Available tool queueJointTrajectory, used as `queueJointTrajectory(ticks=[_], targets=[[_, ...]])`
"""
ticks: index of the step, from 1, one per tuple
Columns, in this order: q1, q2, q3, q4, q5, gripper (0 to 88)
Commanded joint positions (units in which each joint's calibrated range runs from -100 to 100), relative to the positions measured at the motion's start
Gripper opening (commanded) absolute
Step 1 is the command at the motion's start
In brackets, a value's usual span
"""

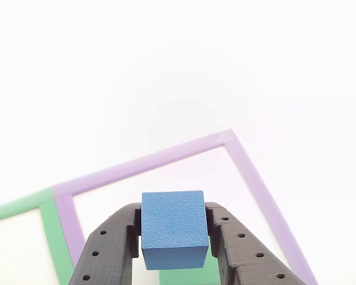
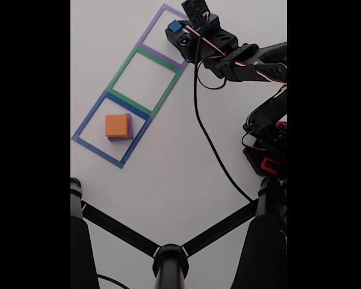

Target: Tower of hanoi

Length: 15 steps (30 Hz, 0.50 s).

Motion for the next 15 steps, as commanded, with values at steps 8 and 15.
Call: queueJointTrajectory(ticks=[8,15], targets=[[-2.26,-24.21,-29.61,63.11,0.0,3.3],[-6.08,-23.73,-58.69,95.81,0.0,3.0]])
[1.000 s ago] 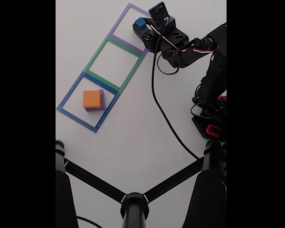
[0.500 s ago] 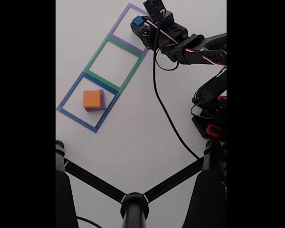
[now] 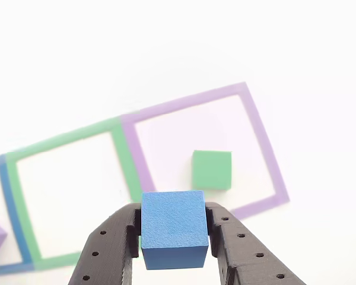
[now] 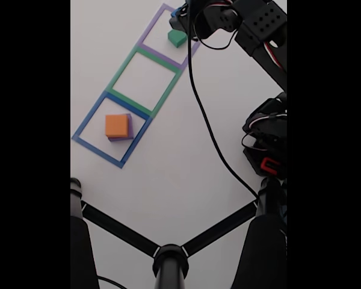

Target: Tower of hanoi

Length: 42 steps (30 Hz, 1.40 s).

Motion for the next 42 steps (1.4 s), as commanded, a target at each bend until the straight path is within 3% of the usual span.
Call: queueJointTrajectory(ticks=[1,9,21,32,42], targets=[[-2.75,-2.37,-19.21,18.54,0.0,3.0],[-6.56,-1.33,-32.48,31.82,0.0,2.9],[-11.9,-1.57,-27.93,30.12,0.0,2.9],[-14.11,-8.62,5.05,1.63,0.0,3.1],[-16.78,-8.38,32.04,-33.34,0.0,3.3]])
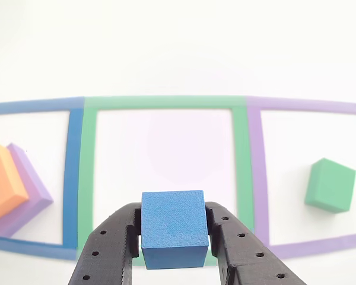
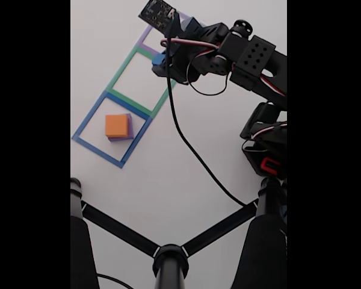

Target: Tower of hanoi

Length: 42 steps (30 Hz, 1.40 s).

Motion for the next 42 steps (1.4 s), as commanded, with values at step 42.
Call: queueJointTrajectory(ticks=[42], targets=[[-0.75,55.39,22.22,-98.02,0.0,12.3]])
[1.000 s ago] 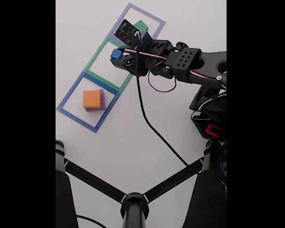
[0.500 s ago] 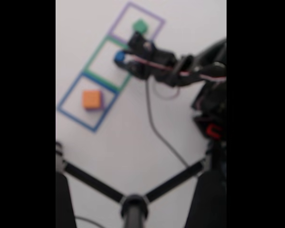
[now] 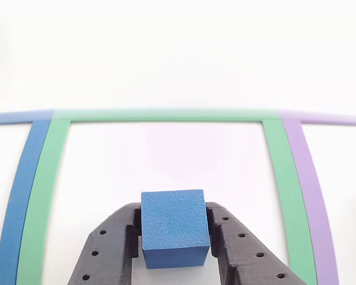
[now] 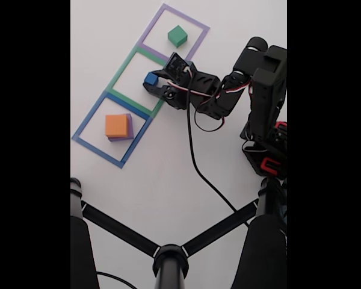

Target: Tower of hanoi

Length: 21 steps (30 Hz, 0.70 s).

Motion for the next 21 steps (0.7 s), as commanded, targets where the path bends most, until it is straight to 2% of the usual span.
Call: queueJointTrajectory(ticks=[1,9,13,17,21], targets=[[-0.11,1.24,-3.03,-2.11,0.39,14.7],[0.5,-0.84,-2.85,-1.87,0.39,24.4],[0.73,-10.54,0.33,5.17,0.39,24.8],[1.49,-25.52,1.51,21.44,0.39,24.4],[3.17,-42.27,-0.76,45.72,0.39,16.4]])
